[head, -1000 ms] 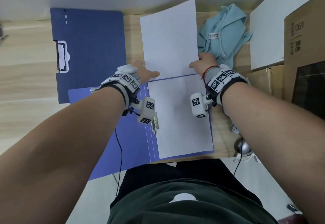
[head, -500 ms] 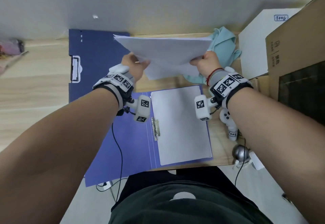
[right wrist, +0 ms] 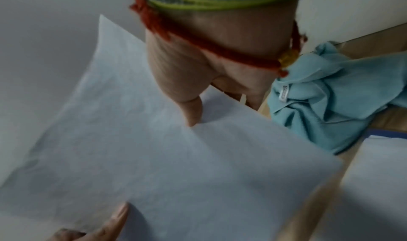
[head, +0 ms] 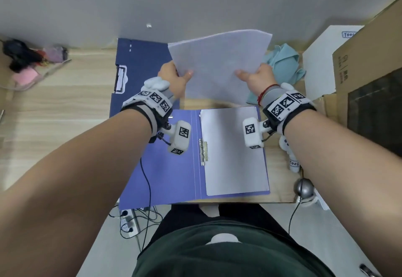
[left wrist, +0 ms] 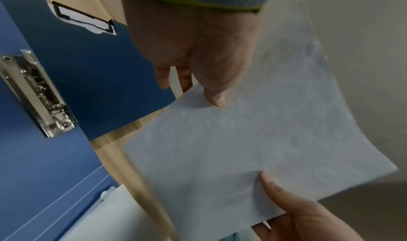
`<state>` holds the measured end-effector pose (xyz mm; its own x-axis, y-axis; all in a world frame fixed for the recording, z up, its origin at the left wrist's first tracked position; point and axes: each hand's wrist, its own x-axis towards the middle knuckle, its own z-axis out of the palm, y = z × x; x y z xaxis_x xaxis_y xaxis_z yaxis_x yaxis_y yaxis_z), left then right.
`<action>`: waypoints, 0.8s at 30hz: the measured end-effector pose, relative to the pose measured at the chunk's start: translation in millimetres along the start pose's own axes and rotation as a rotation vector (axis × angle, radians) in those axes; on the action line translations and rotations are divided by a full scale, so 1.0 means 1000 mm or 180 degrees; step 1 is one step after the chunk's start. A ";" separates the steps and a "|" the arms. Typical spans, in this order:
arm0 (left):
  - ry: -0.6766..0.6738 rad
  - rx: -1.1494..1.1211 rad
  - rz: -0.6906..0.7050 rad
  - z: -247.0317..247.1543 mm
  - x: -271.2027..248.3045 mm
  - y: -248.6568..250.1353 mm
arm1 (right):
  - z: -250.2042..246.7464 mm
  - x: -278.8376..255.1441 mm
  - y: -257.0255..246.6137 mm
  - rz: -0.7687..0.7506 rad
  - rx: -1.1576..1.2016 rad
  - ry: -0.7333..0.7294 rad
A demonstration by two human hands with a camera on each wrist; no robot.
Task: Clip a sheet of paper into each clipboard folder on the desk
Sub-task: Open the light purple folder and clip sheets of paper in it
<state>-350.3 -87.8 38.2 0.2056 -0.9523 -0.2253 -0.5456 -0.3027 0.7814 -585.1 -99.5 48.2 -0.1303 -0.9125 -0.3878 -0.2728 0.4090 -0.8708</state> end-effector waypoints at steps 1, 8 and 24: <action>0.0073 -0.0007 0.0075 -0.007 -0.005 0.001 | 0.006 -0.002 -0.002 0.0018 -0.0147 0.0019; 0.0415 0.0100 -0.0001 -0.061 -0.019 -0.024 | 0.057 -0.033 -0.021 0.0035 -0.0679 -0.0740; -0.1285 0.1867 -0.1720 -0.081 -0.088 -0.210 | 0.157 -0.053 0.048 0.0570 -0.1412 -0.1207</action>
<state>-187.4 63.0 -59.0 0.3140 -0.5812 -0.7508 -0.8076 -0.5792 0.1107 -441.3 -32.5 -21.0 0.1153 -0.7350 -0.6682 -0.6596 0.4463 -0.6047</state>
